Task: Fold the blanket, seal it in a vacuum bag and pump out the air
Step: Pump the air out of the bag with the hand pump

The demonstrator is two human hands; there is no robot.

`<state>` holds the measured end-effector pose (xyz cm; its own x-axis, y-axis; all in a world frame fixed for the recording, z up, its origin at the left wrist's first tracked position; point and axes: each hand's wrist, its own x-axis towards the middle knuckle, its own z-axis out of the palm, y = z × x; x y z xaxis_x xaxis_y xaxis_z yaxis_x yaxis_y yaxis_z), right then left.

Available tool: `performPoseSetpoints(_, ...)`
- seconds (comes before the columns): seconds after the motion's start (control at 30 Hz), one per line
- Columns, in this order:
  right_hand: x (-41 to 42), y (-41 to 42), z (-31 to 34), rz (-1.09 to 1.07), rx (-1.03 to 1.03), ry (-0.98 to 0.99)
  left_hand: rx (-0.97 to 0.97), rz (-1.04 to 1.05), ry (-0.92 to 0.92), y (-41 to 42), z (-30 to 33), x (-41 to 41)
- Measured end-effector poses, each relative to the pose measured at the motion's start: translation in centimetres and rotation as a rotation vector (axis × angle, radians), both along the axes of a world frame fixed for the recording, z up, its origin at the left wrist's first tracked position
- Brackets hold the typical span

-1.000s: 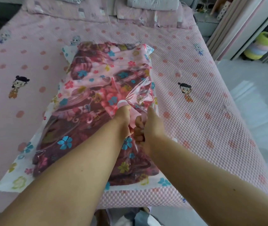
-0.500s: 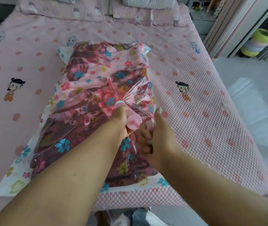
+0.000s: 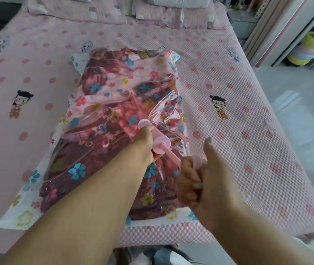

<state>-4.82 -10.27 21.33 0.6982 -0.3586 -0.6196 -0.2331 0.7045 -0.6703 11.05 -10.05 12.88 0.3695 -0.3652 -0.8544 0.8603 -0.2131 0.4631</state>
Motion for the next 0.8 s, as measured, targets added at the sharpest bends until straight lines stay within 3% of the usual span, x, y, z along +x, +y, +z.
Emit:
performPoseSetpoints(0.1,-1.6,0.1,1.0,-0.009,-0.008,-0.05,0.036,-0.02,-0.036,-0.1,-0.5,0.2)
performPoseSetpoints(0.23,4.3,-1.2,-1.5,-0.14,-0.135,0.132,0.003,0.037,0.012,-0.7,-0.7,-0.1)
performPoseSetpoints(0.3,5.6,-1.5,-2.3,-0.11,-0.182,0.106,-0.015,0.0,0.0,-0.7,-0.8,-0.1)
performPoseSetpoints(0.5,-0.8,0.2,1.2,-0.051,-0.009,0.025,0.059,0.013,0.026,-0.1,-1.3,0.6)
performPoseSetpoints(0.57,-0.5,0.2,1.2,-0.102,-0.022,-0.001,0.053,0.019,0.027,-0.2,-1.1,0.6)
performPoseSetpoints(0.67,3.5,-1.1,-0.1,-0.181,-0.106,0.12,0.027,0.034,0.023,-1.0,-1.0,0.5)
performPoseSetpoints(0.8,5.3,-1.9,-0.9,-0.122,-0.169,0.092,0.027,-0.016,-0.016,-1.4,-1.0,0.7)
